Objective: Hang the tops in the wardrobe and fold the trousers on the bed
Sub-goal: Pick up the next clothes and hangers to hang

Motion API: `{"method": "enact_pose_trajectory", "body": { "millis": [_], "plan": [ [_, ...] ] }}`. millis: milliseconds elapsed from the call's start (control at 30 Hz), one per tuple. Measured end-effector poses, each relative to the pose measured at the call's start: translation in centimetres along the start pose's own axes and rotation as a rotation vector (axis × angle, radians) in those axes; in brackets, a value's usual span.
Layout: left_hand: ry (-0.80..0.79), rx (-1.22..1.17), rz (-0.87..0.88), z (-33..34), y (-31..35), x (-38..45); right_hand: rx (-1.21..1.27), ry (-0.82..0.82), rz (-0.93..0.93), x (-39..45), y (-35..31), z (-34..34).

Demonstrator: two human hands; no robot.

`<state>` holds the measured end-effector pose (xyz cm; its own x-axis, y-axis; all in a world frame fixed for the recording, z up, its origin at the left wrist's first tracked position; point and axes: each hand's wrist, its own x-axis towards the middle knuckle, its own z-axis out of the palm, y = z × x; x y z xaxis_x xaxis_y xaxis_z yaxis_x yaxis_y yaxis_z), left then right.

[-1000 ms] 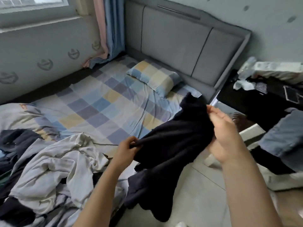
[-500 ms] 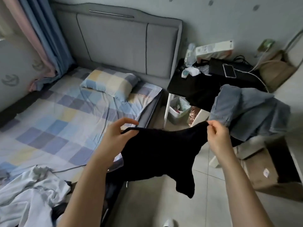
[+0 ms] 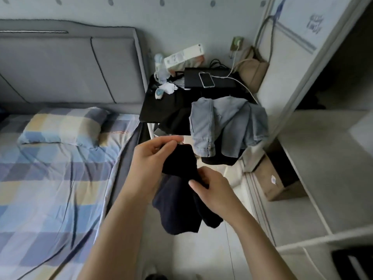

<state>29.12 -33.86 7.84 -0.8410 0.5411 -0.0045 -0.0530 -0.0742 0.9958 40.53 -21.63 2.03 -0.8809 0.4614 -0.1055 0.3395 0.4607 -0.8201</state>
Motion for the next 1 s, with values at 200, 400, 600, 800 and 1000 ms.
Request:
{"method": "enact_pose_trajectory", "body": {
  "millis": [200,400,600,800,1000],
  "plan": [
    [-0.044,-0.033,-0.015,3.8,-1.1,2.7,-0.025,0.178,0.143,0.2,5.2,-5.2],
    [-0.201,-0.128,-0.077,9.2,-1.4,6.7,-0.288,0.619,0.429,-0.5,11.2,-7.8],
    [-0.275,-0.085,-0.116,12.9,-2.0,11.6,1.213,0.456,1.152,0.3,13.5,-11.0],
    [-0.290,0.128,-0.244,15.3,-4.1,17.6,1.573,0.533,0.913,2.8,13.2,-15.6],
    [-0.554,0.432,-0.114,18.1,-5.3,20.6,1.644,0.861,0.628,3.5,13.4,-19.8]
  ]
}}
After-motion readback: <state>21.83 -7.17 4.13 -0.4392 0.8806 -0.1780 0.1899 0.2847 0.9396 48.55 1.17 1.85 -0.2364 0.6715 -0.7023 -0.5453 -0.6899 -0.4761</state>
